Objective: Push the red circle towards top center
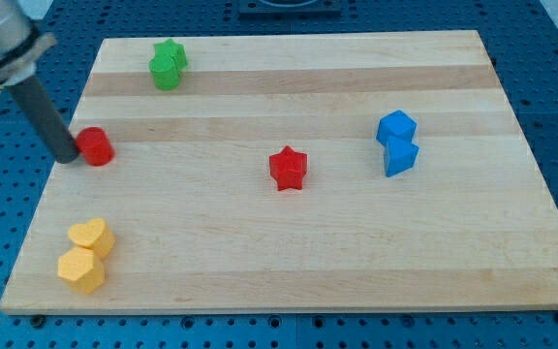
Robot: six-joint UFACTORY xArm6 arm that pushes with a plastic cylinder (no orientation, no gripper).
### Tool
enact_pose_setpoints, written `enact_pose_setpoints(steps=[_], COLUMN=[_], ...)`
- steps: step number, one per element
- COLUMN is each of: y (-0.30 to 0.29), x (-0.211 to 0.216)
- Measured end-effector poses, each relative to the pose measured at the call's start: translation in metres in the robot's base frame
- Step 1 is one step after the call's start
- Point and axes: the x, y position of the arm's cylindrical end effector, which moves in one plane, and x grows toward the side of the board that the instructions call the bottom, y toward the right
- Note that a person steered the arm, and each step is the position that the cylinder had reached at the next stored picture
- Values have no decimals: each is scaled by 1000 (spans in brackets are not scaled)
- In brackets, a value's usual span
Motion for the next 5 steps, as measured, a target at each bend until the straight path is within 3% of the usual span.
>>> enact_pose_setpoints(steps=[2,3,4,5], y=[63,80,47,89], x=[-60,-37,-3,1])
